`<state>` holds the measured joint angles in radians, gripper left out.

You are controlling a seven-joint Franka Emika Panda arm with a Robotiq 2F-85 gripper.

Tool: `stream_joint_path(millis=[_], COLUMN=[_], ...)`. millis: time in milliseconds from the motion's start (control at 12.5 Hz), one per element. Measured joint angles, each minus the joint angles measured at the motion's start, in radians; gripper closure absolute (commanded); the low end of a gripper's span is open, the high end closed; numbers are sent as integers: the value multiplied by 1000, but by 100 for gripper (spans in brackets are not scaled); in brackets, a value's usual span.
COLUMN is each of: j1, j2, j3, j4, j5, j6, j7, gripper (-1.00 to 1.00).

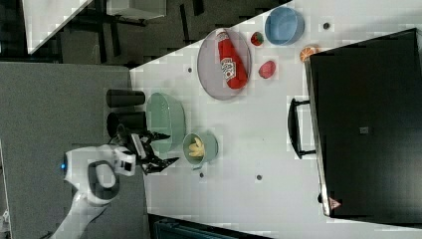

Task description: Pick Banana and place it in mug.

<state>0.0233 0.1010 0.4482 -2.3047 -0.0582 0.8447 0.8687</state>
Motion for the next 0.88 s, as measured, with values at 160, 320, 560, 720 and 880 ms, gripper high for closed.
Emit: stream_joint_path(millis=[160,320,560,720,880], j1=[-9,0,-19,-25,-40], j2=[-98,-208,-310,-334,-330], j3=[-32,-119,-257,-367,-444], j4=[33,92,232,299,327], j5=[3,36,19,17,6], j6=[-135,-282,-410,-480,-510], j7=[-54,-160,-353,-463,-583], gripper=[-100,-100,-100,-100,-100])
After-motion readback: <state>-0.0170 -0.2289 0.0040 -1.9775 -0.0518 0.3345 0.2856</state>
